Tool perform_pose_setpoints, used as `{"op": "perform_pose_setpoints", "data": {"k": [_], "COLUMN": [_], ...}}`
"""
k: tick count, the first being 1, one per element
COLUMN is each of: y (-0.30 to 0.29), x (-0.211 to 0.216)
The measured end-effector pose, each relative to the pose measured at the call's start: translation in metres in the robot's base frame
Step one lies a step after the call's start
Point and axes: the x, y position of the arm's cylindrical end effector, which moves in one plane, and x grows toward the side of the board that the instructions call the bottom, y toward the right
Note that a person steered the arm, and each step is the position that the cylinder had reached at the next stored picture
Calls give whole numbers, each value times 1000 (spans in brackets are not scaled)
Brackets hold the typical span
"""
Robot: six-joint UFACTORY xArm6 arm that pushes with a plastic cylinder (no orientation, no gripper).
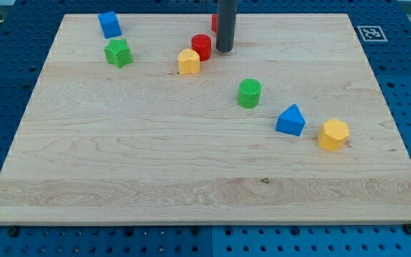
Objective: Push the red circle below diagonally to the red star
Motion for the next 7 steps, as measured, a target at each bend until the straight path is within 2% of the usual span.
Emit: {"op": "perform_pose_setpoints", "data": {"k": [2, 3, 5, 7], "y": [-69, -90, -103, -93], "x": [-24, -50, -19, -10]}}
